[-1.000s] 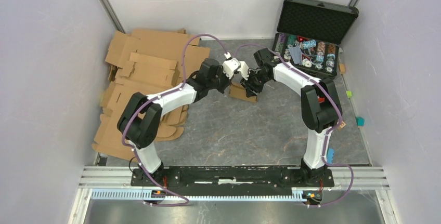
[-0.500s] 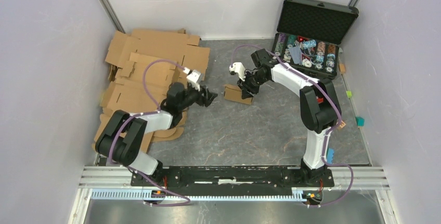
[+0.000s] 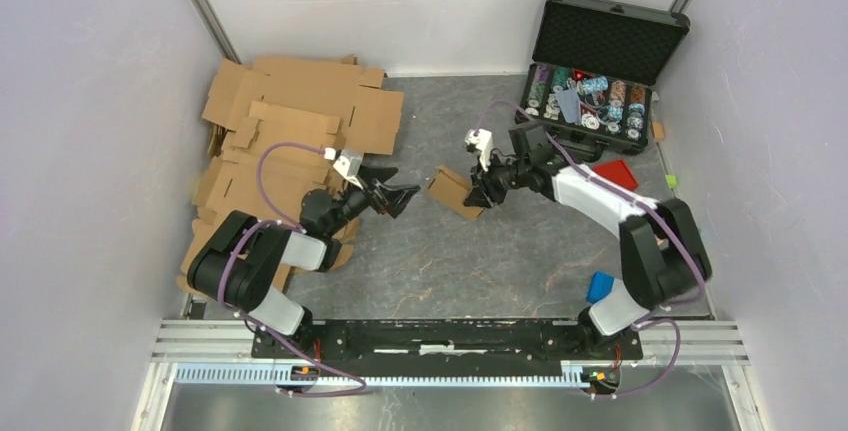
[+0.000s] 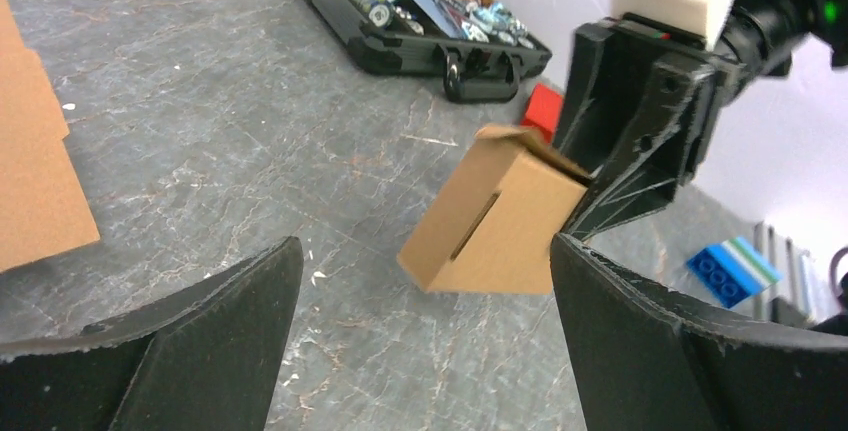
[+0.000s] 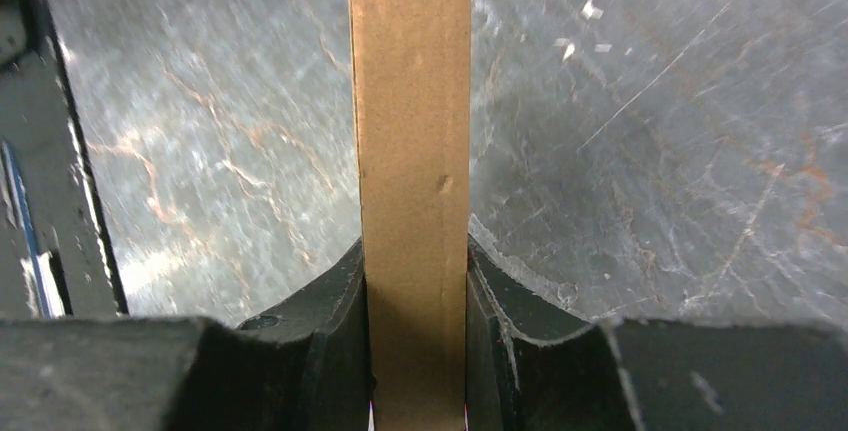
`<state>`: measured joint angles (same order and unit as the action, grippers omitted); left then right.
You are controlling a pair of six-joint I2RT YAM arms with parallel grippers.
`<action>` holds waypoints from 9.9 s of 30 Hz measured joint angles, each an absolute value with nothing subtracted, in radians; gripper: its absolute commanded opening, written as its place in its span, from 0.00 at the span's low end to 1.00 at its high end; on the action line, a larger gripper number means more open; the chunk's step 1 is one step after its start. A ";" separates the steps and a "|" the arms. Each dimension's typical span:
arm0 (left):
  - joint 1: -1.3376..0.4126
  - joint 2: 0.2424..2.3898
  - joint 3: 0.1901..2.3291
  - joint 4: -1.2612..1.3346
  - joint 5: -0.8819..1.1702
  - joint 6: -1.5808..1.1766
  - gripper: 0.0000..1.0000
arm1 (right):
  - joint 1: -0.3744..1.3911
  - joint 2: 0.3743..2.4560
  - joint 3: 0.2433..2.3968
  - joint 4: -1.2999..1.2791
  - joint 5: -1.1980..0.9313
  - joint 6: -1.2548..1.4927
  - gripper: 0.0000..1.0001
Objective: Fold the paper box
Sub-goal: Close the paper box at the center of the board.
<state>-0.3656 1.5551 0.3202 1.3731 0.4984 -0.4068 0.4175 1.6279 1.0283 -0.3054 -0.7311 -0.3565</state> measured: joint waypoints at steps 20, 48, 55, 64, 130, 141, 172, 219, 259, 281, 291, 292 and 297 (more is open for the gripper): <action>-0.485 1.459 0.344 1.492 0.532 -0.789 1.00 | 0.407 1.127 0.423 0.914 -0.780 0.564 0.16; -0.498 1.401 0.294 1.504 0.545 -0.840 1.00 | 0.434 1.065 0.232 1.156 -0.570 0.650 0.17; -0.514 1.459 0.344 1.501 0.593 -0.841 0.99 | 0.431 1.086 0.262 1.110 -0.647 0.623 0.17; -0.596 1.484 0.430 1.498 0.662 -0.841 0.51 | 0.530 1.167 0.291 1.181 -0.735 0.662 0.20; -0.805 1.655 0.236 1.374 0.289 0.121 0.20 | 0.723 1.121 0.226 0.887 -0.045 0.389 0.95; -0.805 1.660 0.245 1.367 0.289 0.121 0.45 | 0.769 1.208 0.288 0.836 0.035 0.416 0.59; -0.804 1.306 0.302 1.045 0.252 -0.064 0.69 | 0.786 1.204 0.329 0.746 -0.015 0.370 0.57; -0.643 1.504 0.644 0.503 0.687 0.234 0.30 | 0.365 0.996 0.326 0.488 -0.381 0.637 0.74; -0.643 1.507 0.657 0.484 0.682 0.233 0.32 | 0.465 1.185 0.332 0.625 -0.315 0.942 0.54; -0.643 1.512 0.675 0.462 0.672 0.233 0.31 | 0.461 1.200 0.393 0.537 -0.365 0.793 0.34; -0.643 1.518 0.685 0.452 0.665 0.233 0.31 | 0.403 1.226 0.404 0.550 -0.453 0.786 0.33; -0.643 1.518 0.686 0.451 0.665 0.233 0.31 | 0.398 1.228 0.405 0.553 -0.459 0.786 0.33; -0.643 1.519 0.687 0.448 0.665 0.233 0.31 | 0.388 1.238 0.407 0.561 -0.482 0.784 0.29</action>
